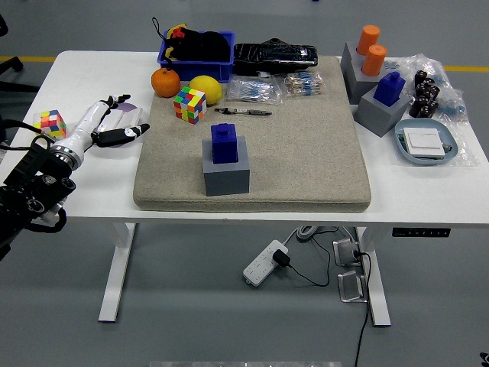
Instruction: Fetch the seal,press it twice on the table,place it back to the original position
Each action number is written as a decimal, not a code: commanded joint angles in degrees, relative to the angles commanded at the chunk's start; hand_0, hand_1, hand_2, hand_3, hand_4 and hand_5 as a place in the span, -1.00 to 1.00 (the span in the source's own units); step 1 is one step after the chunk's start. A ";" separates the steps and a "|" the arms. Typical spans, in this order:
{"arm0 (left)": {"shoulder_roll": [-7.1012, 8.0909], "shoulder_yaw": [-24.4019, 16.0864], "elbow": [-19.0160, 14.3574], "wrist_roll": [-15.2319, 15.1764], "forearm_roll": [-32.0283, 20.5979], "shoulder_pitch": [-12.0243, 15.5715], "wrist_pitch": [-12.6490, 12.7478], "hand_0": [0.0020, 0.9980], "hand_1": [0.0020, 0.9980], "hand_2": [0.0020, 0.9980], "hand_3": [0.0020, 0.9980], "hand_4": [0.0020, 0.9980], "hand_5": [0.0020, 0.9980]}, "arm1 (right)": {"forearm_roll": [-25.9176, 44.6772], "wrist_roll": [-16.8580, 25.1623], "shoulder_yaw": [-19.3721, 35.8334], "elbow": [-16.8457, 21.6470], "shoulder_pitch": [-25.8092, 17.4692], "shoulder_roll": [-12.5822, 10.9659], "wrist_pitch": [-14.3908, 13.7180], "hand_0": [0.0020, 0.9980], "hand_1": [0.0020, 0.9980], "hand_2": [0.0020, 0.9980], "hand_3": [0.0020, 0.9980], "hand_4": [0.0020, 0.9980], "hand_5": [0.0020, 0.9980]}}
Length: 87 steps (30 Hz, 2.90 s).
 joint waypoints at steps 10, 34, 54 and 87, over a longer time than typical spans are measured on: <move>-0.03 0.97 -0.23 0.11 -0.01 -0.19 -0.09 0.86 0.93 0.93 0.84 0.71 -0.09 | 0.00 0.09 -0.03 -0.01 -0.07 0.04 0.02 0.57 0.40 0.31 0.31 0.43 -0.04; 3.28 1.15 -3.04 0.41 2.22 0.98 -2.90 0.85 0.93 0.93 0.84 0.71 -0.10 | 0.07 0.10 -0.11 -0.01 -0.13 -0.05 -0.03 0.57 0.40 0.31 0.31 0.43 -0.04; 3.08 -2.07 -20.14 1.06 8.91 1.01 -4.15 0.85 0.94 0.93 0.82 0.90 -0.29 | 0.26 -0.11 -1.05 -0.09 0.09 -0.38 0.06 0.57 0.40 0.31 0.31 0.43 -0.04; -5.22 -3.95 -14.89 0.70 4.16 1.57 -2.62 0.55 0.46 0.35 0.58 0.67 -1.00 | 0.73 0.09 -1.42 0.04 0.06 -0.06 0.04 0.57 0.40 0.31 0.31 0.43 -0.04</move>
